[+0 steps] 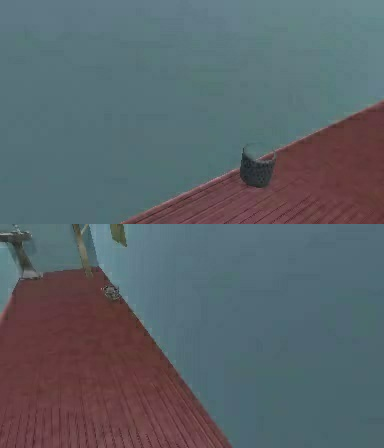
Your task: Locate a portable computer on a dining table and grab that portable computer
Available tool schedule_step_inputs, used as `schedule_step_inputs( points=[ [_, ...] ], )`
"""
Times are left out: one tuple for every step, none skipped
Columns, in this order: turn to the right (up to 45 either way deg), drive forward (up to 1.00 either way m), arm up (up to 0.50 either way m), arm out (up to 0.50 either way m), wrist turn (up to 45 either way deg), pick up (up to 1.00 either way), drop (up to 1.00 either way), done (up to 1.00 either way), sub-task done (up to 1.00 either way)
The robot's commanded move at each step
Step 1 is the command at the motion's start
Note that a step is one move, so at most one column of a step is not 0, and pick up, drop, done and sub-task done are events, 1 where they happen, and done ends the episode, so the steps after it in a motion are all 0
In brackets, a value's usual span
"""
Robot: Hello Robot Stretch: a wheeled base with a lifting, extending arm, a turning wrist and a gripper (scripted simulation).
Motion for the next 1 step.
schedule_step_inputs(
  points=[
    [-45.0, 0.00, 0.00, 0.00, 0.0, 0.00, 0.00, 0.00, 0.00]
  ],
)
